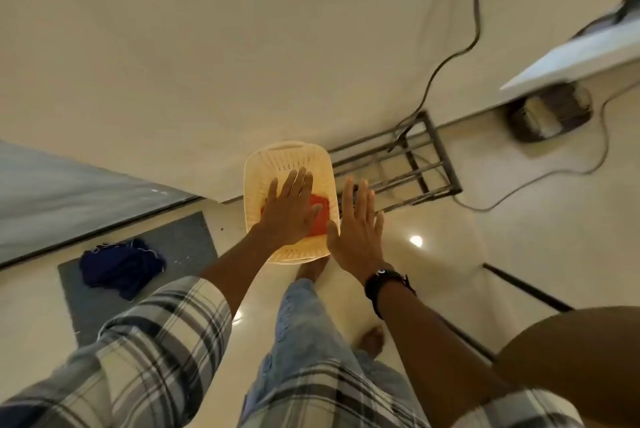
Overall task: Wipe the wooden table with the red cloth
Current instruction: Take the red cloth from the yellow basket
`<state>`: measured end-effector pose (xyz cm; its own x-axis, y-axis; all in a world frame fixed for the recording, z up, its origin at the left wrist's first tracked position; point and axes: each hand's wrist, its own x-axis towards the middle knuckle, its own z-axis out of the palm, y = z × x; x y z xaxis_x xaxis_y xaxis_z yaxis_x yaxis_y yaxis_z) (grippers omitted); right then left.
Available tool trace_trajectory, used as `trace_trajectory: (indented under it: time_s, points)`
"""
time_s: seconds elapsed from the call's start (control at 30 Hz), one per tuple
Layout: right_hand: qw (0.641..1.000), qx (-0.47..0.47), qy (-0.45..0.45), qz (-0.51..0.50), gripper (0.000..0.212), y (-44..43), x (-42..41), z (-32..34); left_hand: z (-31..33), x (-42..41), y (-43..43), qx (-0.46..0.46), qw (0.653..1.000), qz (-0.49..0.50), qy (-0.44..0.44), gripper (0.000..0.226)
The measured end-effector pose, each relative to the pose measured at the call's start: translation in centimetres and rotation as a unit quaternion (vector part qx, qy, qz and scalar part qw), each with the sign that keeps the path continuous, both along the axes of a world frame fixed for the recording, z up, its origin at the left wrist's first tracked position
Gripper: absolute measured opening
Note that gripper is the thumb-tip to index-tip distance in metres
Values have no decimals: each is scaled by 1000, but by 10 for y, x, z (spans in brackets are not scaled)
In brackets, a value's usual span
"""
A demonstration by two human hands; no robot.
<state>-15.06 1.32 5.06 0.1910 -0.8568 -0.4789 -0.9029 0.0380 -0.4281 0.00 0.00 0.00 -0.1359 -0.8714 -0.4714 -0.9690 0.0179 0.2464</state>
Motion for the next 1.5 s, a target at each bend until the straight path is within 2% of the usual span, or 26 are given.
trace_trajectory:
  time_s: [0.07,0.23,0.4,0.53,0.6,0.7,0.8,0.93,1.0,1.13,1.23,1.37,1.43,1.5]
  points:
    - [1000,26,-3,-8,77,-2,5,-27,-29,8,-14,87,996,-2,-3,69]
    - [993,81,-48,-65,80,3,10,-78,-118,20,-34,184,983,11,-8,70]
    - [987,92,-79,-106,80,16,8,-108,-173,16,-43,210,977,30,-19,71]
    - [976,104,-105,-158,80,33,1,-117,-189,14,-41,156,982,-5,-105,55]
    - [975,104,-110,-164,81,40,-1,-118,-187,16,-44,154,982,8,-111,40]
    - [968,92,-129,-193,83,54,-15,-106,-155,11,-45,129,990,-3,-62,42]
    - [953,92,-175,-231,89,66,-30,-82,-99,7,-31,97,994,13,54,34]
    - [925,101,-250,-269,95,89,-55,-30,-16,-8,8,44,980,94,172,17]
    - [896,103,-291,-319,96,106,-72,5,34,-33,32,53,967,95,231,21]
    - [814,131,-386,-413,100,160,-110,71,115,-90,89,86,926,73,361,27]
    - [768,98,-422,-471,96,220,-138,114,162,-140,135,104,895,52,432,32]
    - [705,-10,-463,-538,54,306,-170,141,205,-195,194,146,841,14,521,34]
    - [662,-39,-489,-567,55,348,-183,153,217,-215,225,195,815,15,546,31]
    - [614,-73,-517,-592,46,389,-194,162,223,-235,255,257,788,4,560,40]
